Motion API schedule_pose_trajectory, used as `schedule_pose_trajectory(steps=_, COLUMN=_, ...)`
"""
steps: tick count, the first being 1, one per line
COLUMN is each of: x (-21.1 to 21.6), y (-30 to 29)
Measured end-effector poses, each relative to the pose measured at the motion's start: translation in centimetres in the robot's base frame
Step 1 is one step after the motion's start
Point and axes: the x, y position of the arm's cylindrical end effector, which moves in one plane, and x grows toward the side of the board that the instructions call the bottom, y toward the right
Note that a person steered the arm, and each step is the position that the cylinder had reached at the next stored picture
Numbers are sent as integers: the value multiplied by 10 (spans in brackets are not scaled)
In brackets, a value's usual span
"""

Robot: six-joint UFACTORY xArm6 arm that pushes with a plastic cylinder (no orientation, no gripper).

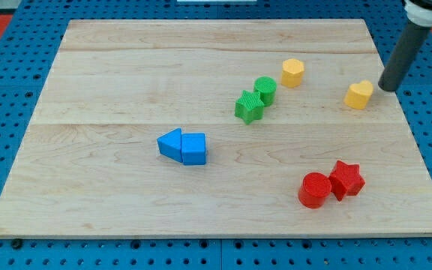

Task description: Move the yellow heart to the right side of the yellow hexagon

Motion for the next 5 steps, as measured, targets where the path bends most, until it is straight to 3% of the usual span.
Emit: schedule_pose_trajectory(steps=5, x=22, y=-145)
